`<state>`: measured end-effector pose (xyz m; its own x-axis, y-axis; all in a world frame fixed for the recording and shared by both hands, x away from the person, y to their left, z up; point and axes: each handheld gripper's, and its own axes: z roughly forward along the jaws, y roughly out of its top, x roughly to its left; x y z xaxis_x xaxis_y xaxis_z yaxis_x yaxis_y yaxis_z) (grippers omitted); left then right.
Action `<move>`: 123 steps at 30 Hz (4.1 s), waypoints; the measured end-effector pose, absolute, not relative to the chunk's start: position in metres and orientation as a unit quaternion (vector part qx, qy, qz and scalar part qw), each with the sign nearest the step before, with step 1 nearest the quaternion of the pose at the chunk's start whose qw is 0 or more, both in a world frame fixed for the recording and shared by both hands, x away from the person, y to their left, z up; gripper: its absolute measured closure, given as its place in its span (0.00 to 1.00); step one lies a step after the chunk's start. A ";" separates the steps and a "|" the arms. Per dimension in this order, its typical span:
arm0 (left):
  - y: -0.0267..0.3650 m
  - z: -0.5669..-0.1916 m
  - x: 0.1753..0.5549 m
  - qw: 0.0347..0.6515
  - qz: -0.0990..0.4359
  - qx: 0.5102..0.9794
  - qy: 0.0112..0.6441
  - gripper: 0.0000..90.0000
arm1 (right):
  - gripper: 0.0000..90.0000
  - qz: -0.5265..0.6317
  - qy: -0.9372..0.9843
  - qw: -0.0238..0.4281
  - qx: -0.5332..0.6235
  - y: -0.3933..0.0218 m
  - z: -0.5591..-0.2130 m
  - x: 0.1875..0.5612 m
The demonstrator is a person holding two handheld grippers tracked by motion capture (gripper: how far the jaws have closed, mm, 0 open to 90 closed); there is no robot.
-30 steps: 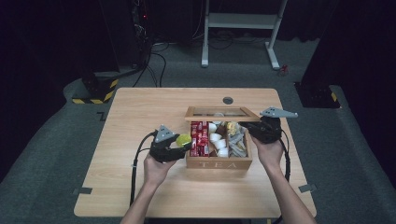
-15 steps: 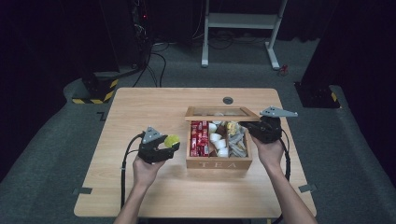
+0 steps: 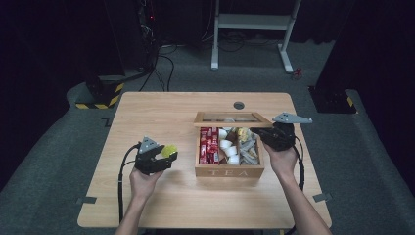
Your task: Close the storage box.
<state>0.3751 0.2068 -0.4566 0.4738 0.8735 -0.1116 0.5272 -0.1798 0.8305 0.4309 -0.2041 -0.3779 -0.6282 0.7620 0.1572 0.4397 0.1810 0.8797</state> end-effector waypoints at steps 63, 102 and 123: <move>0.213 -0.484 0.368 0.408 0.235 0.739 0.482 0.32 | 0.98 0.504 0.751 0.154 0.398 -0.204 -0.378 0.431; 0.276 -0.528 0.352 0.318 0.259 0.711 0.571 0.31 | 0.98 0.492 0.755 0.173 0.398 -0.203 -0.386 0.422; 0.276 -0.529 0.351 0.321 0.254 0.713 0.570 0.29 | 0.98 0.472 0.770 0.166 0.396 -0.204 -0.406 0.407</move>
<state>0.3514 0.2757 -0.5286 0.2221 0.9750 -0.0029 0.6492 -0.1457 0.7466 0.4072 -0.2043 -0.4060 -0.6306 0.7671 0.1178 0.4535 0.2410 0.8581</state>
